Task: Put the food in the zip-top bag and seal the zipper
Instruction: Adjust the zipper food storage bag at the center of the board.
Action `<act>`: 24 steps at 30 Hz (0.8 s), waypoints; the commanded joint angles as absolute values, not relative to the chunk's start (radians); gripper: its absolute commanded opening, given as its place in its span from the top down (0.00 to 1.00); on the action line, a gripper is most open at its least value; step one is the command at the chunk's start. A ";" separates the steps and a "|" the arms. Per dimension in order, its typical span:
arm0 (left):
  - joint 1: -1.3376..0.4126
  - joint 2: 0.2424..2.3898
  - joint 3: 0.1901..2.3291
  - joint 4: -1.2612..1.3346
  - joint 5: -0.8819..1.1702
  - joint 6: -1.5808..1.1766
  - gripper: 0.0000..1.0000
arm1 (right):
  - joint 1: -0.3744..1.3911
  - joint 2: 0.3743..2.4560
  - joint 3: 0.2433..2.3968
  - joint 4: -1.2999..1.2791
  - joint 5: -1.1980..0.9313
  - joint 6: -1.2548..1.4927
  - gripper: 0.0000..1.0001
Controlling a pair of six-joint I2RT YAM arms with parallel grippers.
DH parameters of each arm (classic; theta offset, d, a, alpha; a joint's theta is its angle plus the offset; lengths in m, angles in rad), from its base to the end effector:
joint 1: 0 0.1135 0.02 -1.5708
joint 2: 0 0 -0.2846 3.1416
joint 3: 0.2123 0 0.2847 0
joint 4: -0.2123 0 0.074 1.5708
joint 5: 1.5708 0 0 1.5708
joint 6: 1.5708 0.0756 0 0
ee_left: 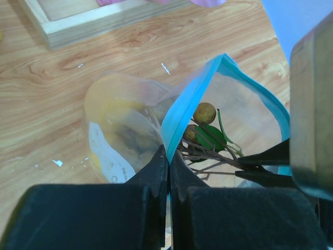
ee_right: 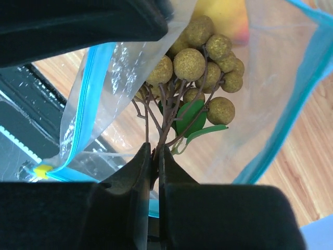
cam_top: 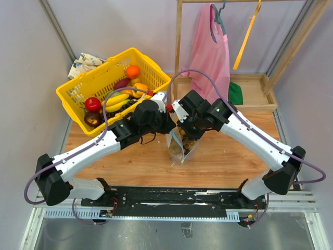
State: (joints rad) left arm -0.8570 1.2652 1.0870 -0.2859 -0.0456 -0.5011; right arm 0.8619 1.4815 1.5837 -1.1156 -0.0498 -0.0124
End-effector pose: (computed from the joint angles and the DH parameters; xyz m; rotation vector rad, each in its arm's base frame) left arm 0.2335 -0.2643 0.3277 0.3477 2.1025 -0.7889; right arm 0.2214 0.2639 0.3582 -1.1302 2.3743 0.3697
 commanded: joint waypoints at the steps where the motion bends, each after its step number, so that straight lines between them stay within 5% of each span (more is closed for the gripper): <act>1: -0.891 1.245 1.092 -0.224 0.041 -0.467 1.00 | 0.835 1.497 1.579 -0.926 0.104 0.032 0.92; 13: -0.891 1.247 1.090 -0.221 0.035 -0.479 1.00 | 0.836 1.426 1.445 -0.651 0.192 0.031 0.89; 17: -0.891 1.241 1.085 -0.230 -0.007 -0.502 1.00 | 0.835 1.417 1.439 -0.634 0.170 0.038 0.69; 24: -0.887 1.236 1.096 -0.249 -0.079 -0.541 1.00 | 0.835 1.279 1.404 -0.633 0.159 0.049 0.54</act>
